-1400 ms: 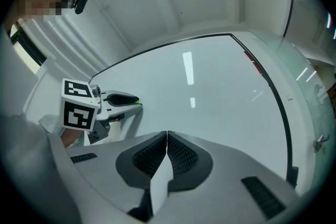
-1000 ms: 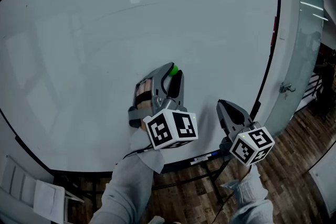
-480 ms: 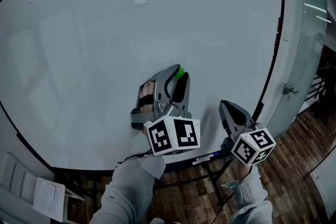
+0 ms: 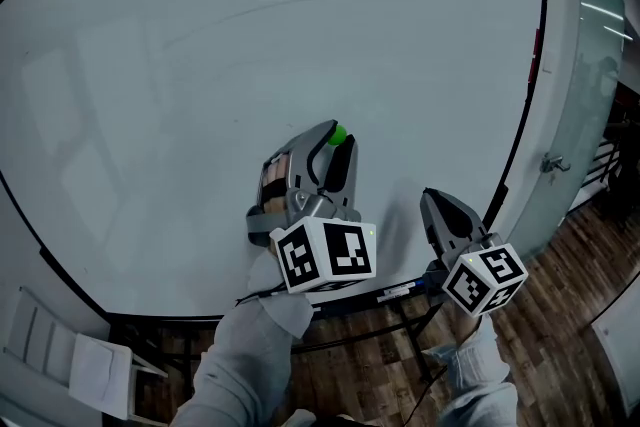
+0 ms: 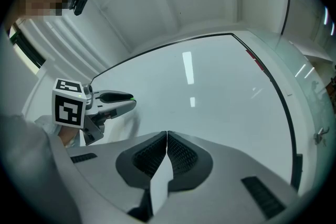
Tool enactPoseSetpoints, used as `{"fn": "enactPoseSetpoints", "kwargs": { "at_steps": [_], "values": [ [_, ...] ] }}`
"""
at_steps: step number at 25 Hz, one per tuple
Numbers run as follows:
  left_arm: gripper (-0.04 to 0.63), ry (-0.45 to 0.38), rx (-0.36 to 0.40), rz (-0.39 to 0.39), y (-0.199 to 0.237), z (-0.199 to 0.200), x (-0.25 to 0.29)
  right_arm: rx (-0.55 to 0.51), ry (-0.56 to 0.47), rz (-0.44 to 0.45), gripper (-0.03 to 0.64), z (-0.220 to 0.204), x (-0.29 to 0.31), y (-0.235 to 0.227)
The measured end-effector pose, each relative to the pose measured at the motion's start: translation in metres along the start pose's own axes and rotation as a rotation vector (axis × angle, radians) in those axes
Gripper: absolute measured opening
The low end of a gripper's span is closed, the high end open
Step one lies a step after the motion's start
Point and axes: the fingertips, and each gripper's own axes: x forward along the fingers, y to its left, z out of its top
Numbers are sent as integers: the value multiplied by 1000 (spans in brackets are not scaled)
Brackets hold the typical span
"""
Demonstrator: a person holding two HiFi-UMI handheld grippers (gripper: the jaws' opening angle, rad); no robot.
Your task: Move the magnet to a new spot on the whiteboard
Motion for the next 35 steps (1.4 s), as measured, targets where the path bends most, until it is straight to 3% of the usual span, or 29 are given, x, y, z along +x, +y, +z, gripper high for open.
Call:
{"fn": "enactPoseSetpoints", "kwargs": {
  "at_steps": [17, 28, 35],
  "values": [
    [121, 169, -138, 63, 55, -103, -74, 34, 35, 59, 28, -28, 30, 75],
    [121, 331, -236, 143, 82, -186, -151, 24, 87, 233, 28, -61, 58, 161],
    [121, 380, -258, 206, 101, -223, -203, 48, 122, 316, 28, -84, 70, 217]
  ]
}}
